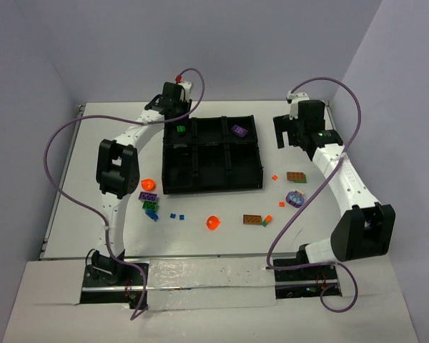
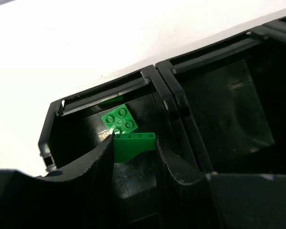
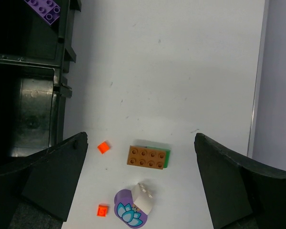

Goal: Sort the legos into containers by color

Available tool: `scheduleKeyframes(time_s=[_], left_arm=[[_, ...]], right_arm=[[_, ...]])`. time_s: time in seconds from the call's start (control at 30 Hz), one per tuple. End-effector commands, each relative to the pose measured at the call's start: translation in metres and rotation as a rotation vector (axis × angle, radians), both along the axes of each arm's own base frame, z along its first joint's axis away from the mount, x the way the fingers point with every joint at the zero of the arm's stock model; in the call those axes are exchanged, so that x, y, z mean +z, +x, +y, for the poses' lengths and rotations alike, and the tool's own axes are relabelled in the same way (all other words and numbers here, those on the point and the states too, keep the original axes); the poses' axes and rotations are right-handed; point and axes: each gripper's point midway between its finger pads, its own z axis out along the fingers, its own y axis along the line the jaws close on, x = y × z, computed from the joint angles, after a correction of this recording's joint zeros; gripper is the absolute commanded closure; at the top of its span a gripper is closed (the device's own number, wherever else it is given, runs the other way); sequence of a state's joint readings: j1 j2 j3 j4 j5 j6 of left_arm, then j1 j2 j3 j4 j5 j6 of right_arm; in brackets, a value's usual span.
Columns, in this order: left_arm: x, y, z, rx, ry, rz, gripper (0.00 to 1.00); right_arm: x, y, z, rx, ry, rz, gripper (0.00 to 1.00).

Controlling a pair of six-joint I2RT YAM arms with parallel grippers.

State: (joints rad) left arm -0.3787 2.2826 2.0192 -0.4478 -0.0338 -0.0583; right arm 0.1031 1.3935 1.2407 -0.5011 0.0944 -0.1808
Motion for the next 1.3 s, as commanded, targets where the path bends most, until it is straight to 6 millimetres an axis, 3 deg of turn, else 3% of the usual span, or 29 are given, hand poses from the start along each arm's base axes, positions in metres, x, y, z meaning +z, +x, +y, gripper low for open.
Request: scheduleKeyframes(time_s=[0.0,0.27,0.53,0.8,0.9,0.97,1.07,1.17,1.27], left_arm=[[0.014,0.020,0.000,0.038,0.005,-0.079,0.90],[0.004,0.025,0.010,0.084,0.050,-0.085,0.78],[0.014,0.027,0.015,0.089,0.070,-0.116,0.56],[0.047,0.030,0.011,0.075,0.049,-0.175,0.36],[0.064,0.027,0.012,0.070,0.045,-0.193,0.37],[0.097,0.022,0.014,0.043,0.009,-0.246,0.44],[0.144,0.001,0.013,-0.082,-0.037,-0.323,0.49],[0.176,-0.048,0.027,-0.277,-0.014,-0.354,0.56],[0.166,-0.109,0.048,-0.530,-0.009,-0.285,0.53]], right_arm=[[0.023,0.000,-0.008,-0.021,-0.009,-0.074,0.00],[0.023,-0.001,-0.009,-0.025,-0.003,-0.076,0.00],[0.024,0.001,-0.008,-0.022,0.002,-0.077,0.00],[0.025,0.003,-0.005,-0.012,0.017,-0.081,0.00],[0.027,0.005,-0.003,-0.008,0.026,-0.085,0.00],[0.029,0.006,-0.002,-0.004,0.029,-0.089,0.00],[0.029,0.006,0.000,0.006,0.033,-0.089,0.00],[0.028,0.006,0.002,0.020,0.039,-0.083,0.00],[0.027,0.003,0.005,0.041,0.040,-0.084,0.00]])
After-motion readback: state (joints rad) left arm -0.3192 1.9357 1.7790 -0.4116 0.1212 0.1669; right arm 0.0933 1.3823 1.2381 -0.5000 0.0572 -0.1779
